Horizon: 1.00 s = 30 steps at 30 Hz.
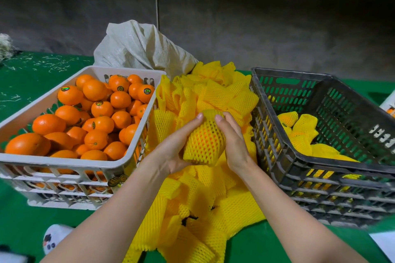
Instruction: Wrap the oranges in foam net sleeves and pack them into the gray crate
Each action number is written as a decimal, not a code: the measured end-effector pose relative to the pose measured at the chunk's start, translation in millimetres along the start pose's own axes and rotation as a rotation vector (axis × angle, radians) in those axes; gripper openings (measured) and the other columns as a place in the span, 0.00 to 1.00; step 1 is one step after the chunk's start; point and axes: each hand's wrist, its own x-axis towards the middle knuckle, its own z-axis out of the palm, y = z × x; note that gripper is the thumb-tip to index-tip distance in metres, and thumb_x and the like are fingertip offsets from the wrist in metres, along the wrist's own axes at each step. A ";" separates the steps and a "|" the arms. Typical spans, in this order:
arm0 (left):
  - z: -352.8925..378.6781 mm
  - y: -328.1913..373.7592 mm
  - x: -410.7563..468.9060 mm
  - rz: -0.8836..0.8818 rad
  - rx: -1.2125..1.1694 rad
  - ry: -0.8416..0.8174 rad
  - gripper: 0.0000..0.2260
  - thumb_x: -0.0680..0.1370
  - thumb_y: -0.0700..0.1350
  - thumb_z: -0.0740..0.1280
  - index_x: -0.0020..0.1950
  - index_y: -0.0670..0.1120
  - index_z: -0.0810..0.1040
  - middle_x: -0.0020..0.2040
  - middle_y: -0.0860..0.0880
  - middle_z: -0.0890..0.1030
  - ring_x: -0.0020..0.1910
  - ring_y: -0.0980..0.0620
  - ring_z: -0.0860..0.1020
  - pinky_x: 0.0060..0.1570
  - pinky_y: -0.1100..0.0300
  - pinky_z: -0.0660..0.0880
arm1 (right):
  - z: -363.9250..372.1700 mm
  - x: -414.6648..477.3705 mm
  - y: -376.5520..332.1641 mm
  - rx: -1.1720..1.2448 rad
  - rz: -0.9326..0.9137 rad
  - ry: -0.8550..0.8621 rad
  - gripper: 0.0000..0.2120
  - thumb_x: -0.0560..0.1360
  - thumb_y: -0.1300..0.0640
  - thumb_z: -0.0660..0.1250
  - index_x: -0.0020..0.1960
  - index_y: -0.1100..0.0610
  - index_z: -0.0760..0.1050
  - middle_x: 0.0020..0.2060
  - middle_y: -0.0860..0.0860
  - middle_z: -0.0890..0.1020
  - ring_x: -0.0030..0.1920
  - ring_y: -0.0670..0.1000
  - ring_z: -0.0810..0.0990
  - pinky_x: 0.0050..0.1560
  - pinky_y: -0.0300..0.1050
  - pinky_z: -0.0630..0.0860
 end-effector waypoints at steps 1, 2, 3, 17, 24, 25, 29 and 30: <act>1.1 -0.5 0.0 0.015 0.019 -0.004 0.18 0.65 0.58 0.69 0.49 0.50 0.84 0.46 0.47 0.85 0.43 0.49 0.84 0.38 0.54 0.80 | 0.3 1.3 -1.1 -0.021 0.004 0.017 0.05 0.70 0.48 0.65 0.44 0.48 0.72 0.42 0.42 0.79 0.44 0.40 0.77 0.49 0.39 0.71; 2.0 -1.6 -0.1 0.023 0.032 -0.004 0.21 0.64 0.57 0.70 0.52 0.48 0.82 0.46 0.46 0.85 0.43 0.48 0.84 0.37 0.55 0.80 | 0.7 1.6 -1.2 -0.045 -0.007 0.030 0.05 0.73 0.51 0.65 0.42 0.50 0.71 0.40 0.50 0.78 0.43 0.47 0.76 0.47 0.45 0.70; 3.1 -2.6 -0.8 0.025 0.043 -0.001 0.22 0.63 0.56 0.70 0.54 0.47 0.81 0.46 0.46 0.85 0.42 0.49 0.84 0.36 0.56 0.80 | 1.5 1.2 -0.9 -0.059 -0.015 0.048 0.07 0.75 0.55 0.65 0.39 0.53 0.70 0.39 0.55 0.75 0.42 0.52 0.73 0.45 0.49 0.68; 14.2 6.8 -4.9 0.123 -0.011 0.109 0.12 0.77 0.52 0.62 0.52 0.47 0.79 0.45 0.46 0.84 0.43 0.50 0.83 0.41 0.55 0.81 | 0.0 -20.9 -7.0 -0.354 -0.268 -0.110 0.16 0.74 0.52 0.65 0.61 0.49 0.67 0.57 0.39 0.72 0.59 0.34 0.69 0.58 0.28 0.64; 60.9 13.5 6.9 0.258 0.056 0.192 0.22 0.79 0.60 0.56 0.65 0.47 0.74 0.57 0.46 0.82 0.55 0.48 0.81 0.56 0.48 0.76 | -34.8 -18.6 -37.5 -0.314 -0.303 -0.037 0.22 0.66 0.62 0.76 0.54 0.54 0.69 0.48 0.40 0.72 0.49 0.34 0.70 0.50 0.27 0.66; 71.1 15.3 10.7 0.277 0.069 0.185 0.23 0.79 0.61 0.55 0.66 0.47 0.74 0.57 0.46 0.82 0.55 0.49 0.81 0.57 0.49 0.76 | -42.8 -17.4 -44.2 -0.297 -0.312 0.006 0.21 0.64 0.60 0.76 0.52 0.53 0.69 0.47 0.40 0.72 0.48 0.33 0.70 0.50 0.28 0.67; 115.4 13.3 30.4 0.319 0.148 0.197 0.26 0.80 0.62 0.50 0.64 0.46 0.75 0.54 0.48 0.82 0.48 0.53 0.82 0.45 0.59 0.80 | -84.1 -12.4 -64.2 -0.189 -0.271 0.173 0.18 0.61 0.54 0.74 0.46 0.47 0.70 0.47 0.45 0.74 0.52 0.47 0.74 0.54 0.51 0.74; 126.0 8.9 36.6 0.368 0.195 0.226 0.22 0.82 0.59 0.50 0.59 0.48 0.77 0.49 0.51 0.82 0.42 0.58 0.82 0.38 0.64 0.79 | -96.2 -11.1 -67.3 -0.184 -0.264 0.215 0.17 0.61 0.54 0.74 0.46 0.47 0.70 0.48 0.47 0.74 0.53 0.52 0.75 0.54 0.54 0.74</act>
